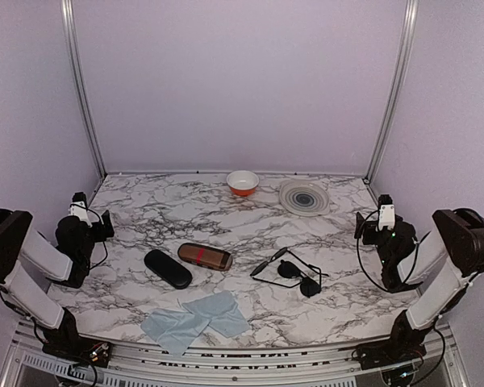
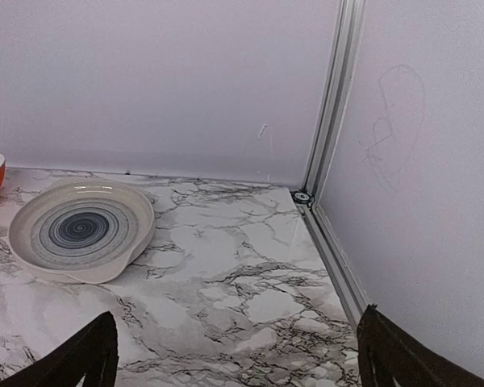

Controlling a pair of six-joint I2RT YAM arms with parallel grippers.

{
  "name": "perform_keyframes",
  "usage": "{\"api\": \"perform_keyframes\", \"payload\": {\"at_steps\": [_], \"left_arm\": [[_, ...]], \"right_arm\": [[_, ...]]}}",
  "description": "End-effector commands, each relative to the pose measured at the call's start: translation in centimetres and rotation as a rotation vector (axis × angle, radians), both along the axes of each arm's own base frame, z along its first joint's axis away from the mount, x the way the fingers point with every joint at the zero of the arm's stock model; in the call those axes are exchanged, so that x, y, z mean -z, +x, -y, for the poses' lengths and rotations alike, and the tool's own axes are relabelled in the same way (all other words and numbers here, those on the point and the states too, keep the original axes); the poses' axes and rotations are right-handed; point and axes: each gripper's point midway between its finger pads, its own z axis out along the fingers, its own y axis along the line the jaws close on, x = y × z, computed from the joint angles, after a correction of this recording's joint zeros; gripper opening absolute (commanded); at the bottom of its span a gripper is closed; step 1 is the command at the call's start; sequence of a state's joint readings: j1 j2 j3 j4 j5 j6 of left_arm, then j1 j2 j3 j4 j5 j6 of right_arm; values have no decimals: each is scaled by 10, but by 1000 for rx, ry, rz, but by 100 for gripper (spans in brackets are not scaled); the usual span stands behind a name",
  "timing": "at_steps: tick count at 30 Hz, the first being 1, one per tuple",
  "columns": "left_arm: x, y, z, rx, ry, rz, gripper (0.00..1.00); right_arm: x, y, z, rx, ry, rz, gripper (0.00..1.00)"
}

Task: Organize the sunglasses
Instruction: Pick up the sunglasses case from the center of the board.

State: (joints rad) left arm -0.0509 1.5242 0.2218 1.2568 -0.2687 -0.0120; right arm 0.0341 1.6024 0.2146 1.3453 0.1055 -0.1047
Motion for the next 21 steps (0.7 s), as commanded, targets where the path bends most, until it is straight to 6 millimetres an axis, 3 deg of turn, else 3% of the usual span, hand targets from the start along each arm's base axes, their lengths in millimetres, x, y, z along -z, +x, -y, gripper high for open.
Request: {"api": "perform_keyframes", "payload": {"at_steps": [1,15,18,21], "left_arm": [[-5,6,0,7,-8,16,99],[-5,7,-1,27,-24,12,99],[-12,7,2,46,-20,16,99],[-22,-1,-1,24,-25,37,99]], "right_arm": [[-9,4,3,8,6,30,100],[-10,3,3,5,5,32,100],[-28,-7,-5,-15,-24,70,99],[-43,-16,1,35,-5,83,100]]}}
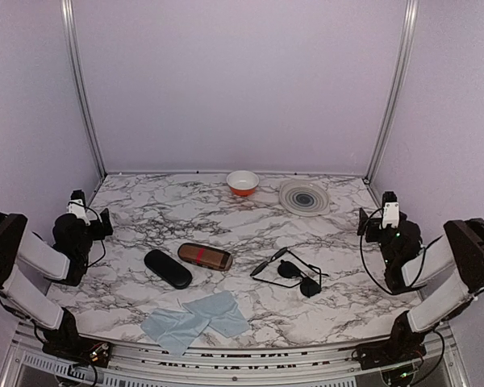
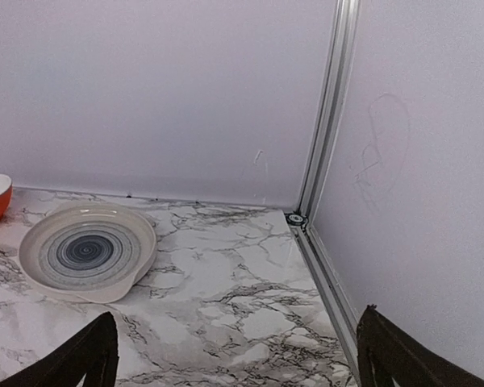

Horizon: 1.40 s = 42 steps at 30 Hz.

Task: Organize the sunglasses
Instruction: Pick up the sunglasses case from the center of the board.

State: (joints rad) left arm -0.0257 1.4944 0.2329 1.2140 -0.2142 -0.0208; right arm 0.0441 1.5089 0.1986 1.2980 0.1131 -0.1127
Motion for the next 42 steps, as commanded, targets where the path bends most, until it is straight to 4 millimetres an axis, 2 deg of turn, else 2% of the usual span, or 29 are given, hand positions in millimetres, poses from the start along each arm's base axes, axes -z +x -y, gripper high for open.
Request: {"api": "perform_keyframes", "payload": {"at_steps": [1,3,8,9,13,16,19,23,27,28,30,31,34,38,40,42], "left_arm": [[-23,-5,-2,-9,-10,42,99],[-36,-8,-6,-36,-19,55,99],[-60,-16,-30,-208,-137,69,99],[-60,-18,-34,-238,-165,42,99],[-83,-17,-35,-278,-288,18,99],[-110,-14,-34,-300,-369,-14,99],[-128,-8,-23,-273,-463,-101,99],[-159,3,17,-67,-574,-177,99],[-184,-1,57,218,-517,-180,99],[-186,-2,61,249,-505,-183,99],[-183,-2,62,251,-468,-230,99],[-187,0,61,250,-439,-245,99],[-170,6,51,191,-391,-300,99],[-147,8,48,176,-365,-339,99],[-144,7,45,170,-336,-350,99],[-144,3,40,154,-299,-347,99]], "right_arm": [[-31,-11,3,51,12,48,99],[-44,-6,-3,50,32,32,100],[-76,13,-17,36,120,-40,100],[-85,16,-19,34,140,-33,100],[-106,28,-38,-44,189,-81,100],[-130,35,-62,-152,214,-98,100],[-153,38,-91,-254,206,-98,100],[-166,37,-139,-367,138,-110,100],[-164,30,-197,-530,58,-150,100],[-159,29,-212,-564,28,-169,100],[-154,25,-238,-613,-16,-199,100],[-150,22,-251,-638,-29,-213,100],[-137,8,-292,-730,-46,-243,100],[-113,-18,-350,-861,-62,-312,100],[-102,-32,-380,-918,-76,-361,100],[-91,-54,-415,-987,-90,-395,100]]}}
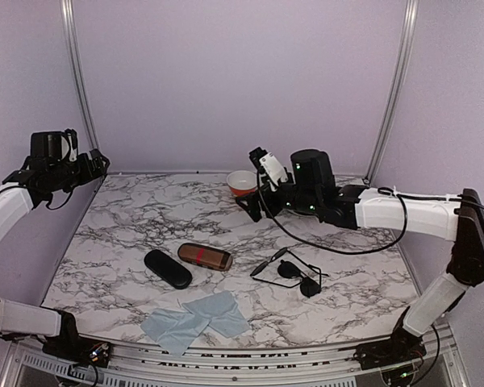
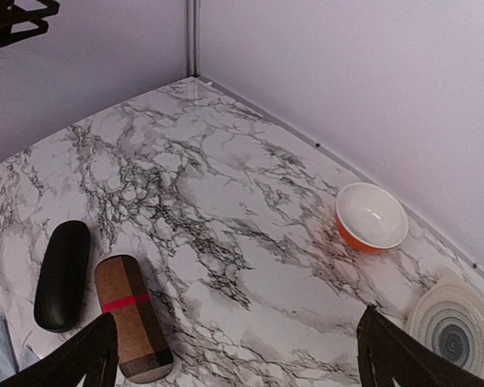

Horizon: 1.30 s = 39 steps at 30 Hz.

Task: Organize the sunglasses
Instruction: Pick up the sunglasses case from the center of the board.

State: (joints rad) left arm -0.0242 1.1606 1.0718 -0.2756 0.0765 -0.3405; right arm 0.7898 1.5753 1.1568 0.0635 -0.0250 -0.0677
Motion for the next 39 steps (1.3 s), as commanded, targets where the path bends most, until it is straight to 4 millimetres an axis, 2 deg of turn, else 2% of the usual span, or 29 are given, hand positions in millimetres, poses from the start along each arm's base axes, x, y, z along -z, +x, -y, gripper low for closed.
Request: {"api": "perform_keyframes", "payload": {"at_steps": [1,3,6,8,14,21,31,32,34,39], "left_arm": [[14,-11,-13,-16,107,-42,99],[12,-16,-16,-28,127,-36,99],[7,-25,-19,-38,140,-18,99],[11,-30,-20,-37,156,-18,99],[20,-36,-33,-91,215,-32,99],[23,-36,-36,-104,228,-39,99],[26,-36,-36,-101,232,-47,99],[26,-36,-36,-101,231,-46,99],[26,-36,-36,-100,231,-46,99],[29,-35,-33,-90,223,-53,99]], "right_arm": [[10,-45,-71,-159,-14,-64,100],[22,-65,-100,-233,-26,-87,99],[44,-82,-133,-292,-61,-137,98],[68,-91,-152,-327,-89,-188,96],[113,-107,-186,-360,-176,-269,92],[154,-119,-201,-365,-270,-296,92],[190,-113,-201,-324,-350,-310,93],[193,-113,-201,-322,-355,-310,93],[184,-109,-207,-319,-336,-295,93],[187,-108,-212,-319,-329,-296,93]]}}
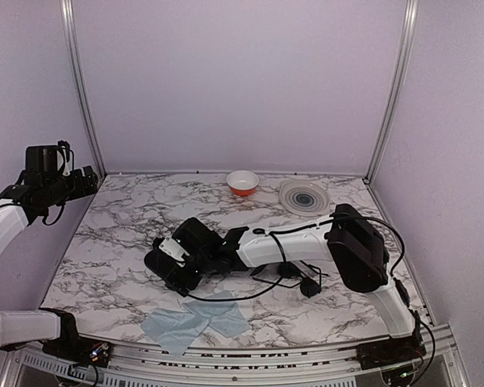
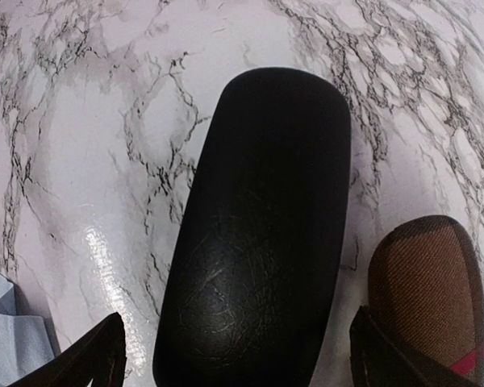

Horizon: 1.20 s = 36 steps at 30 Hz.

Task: Organize the sunglasses
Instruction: Pick up the sunglasses case from the center of the board.

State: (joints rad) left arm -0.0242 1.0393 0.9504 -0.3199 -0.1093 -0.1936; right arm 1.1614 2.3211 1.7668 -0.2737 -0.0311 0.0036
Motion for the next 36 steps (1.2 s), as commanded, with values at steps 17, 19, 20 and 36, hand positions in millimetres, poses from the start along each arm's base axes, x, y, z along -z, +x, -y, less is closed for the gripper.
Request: {"api": "perform_keyframes", "payload": {"at_steps": [17,19,20,36], "left_arm": [[11,0,3,18,-8,-29,99],[11,1,3,19,-10,-30,99],[11,1,3,19,-9,-30,99],[11,1,5,33,-15,-28,99]], "right_arm": [[3,7,-17,27,14,7,90],[5,7,-18,30,13,4,90],[6,7,-18,32,12,4,90],[-5,3,-23,8,33,-14,57]]}}
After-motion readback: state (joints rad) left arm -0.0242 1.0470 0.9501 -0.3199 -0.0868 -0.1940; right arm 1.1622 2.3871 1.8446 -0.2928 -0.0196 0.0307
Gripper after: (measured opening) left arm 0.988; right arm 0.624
